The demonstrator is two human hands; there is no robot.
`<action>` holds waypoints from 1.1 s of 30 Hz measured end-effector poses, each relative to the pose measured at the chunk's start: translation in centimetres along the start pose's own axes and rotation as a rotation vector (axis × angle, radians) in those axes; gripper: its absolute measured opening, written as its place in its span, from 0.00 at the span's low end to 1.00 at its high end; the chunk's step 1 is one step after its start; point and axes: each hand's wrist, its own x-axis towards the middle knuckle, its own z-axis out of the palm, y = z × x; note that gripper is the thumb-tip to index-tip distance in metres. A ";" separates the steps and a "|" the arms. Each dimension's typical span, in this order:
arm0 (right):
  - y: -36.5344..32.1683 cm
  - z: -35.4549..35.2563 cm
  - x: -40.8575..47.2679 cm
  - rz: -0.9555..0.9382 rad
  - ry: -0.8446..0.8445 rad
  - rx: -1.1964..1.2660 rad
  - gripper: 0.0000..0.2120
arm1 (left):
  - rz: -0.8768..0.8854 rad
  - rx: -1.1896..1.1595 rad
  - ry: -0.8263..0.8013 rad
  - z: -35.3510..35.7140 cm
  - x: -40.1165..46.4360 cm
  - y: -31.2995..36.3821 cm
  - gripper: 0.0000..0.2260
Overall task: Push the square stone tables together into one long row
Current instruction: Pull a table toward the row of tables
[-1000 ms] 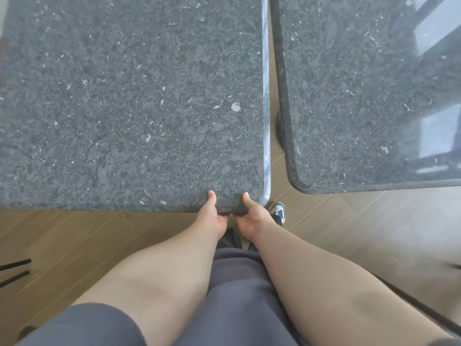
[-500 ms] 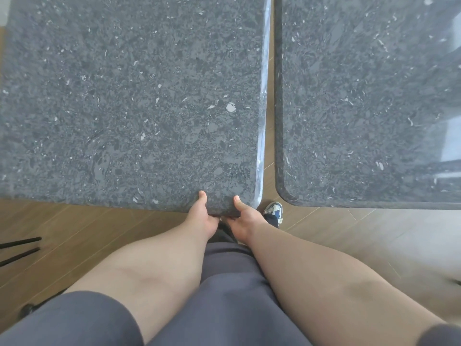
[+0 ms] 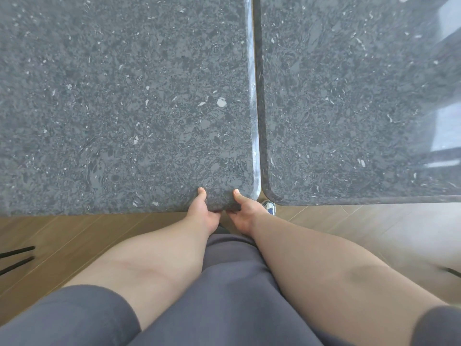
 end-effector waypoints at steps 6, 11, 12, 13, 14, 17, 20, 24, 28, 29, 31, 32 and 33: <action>-0.3 0.6 -0.5 -0.012 0.002 -0.037 0.04 | -0.011 -0.009 0.007 0.2 0.2 0.4 0.17; -0.6 0.7 -0.7 0.002 0.004 -0.082 0.05 | -0.046 0.010 -0.006 -0.1 0.4 0.8 0.17; -0.6 0.6 -0.8 0.016 -0.001 -0.092 0.06 | -0.060 0.021 -0.009 -0.3 0.5 0.9 0.17; -0.7 0.4 -0.9 0.034 -0.007 -0.113 0.06 | -0.077 0.025 -0.017 -0.4 0.6 1.0 0.18; -0.9 0.2 -1.1 0.048 -0.010 -0.153 0.07 | -0.097 0.022 -0.025 -0.5 0.6 1.2 0.19; -2.6 -0.4 -1.7 0.051 0.016 -0.401 0.09 | -0.154 0.052 -0.039 -0.8 0.3 1.6 0.24; -4.7 -1.0 -2.4 0.094 0.044 -0.706 0.19 | -0.186 0.232 -0.056 -1.0 -0.7 2.1 0.28; -5.1 -1.1 -4.9 0.043 0.063 -0.799 0.20 | -0.225 0.437 -0.096 -1.7 -2.8 3.5 0.23; -5.7 -2.1 -8.0 -0.090 0.069 -0.760 0.19 | -0.122 0.583 -0.155 -2.5 -5.5 5.4 0.14; -6.1 -2.2 -8.9 -0.141 0.048 -0.764 0.18 | -0.064 0.625 -0.179 -2.6 -6.1 5.9 0.11; -7.2 -2.1 -10.6 -0.262 0.004 -0.775 0.18 | 0.060 0.638 -0.229 -2.6 -7.2 7.0 0.09; -7.8 -1.7 -11.4 -0.313 0.006 -0.783 0.18 | 0.109 0.608 -0.252 -2.5 -7.9 7.5 0.09; -8.4 -1.2 -12.2 -0.364 0.028 -0.810 0.16 | 0.150 0.572 -0.269 -2.3 -8.5 7.9 0.09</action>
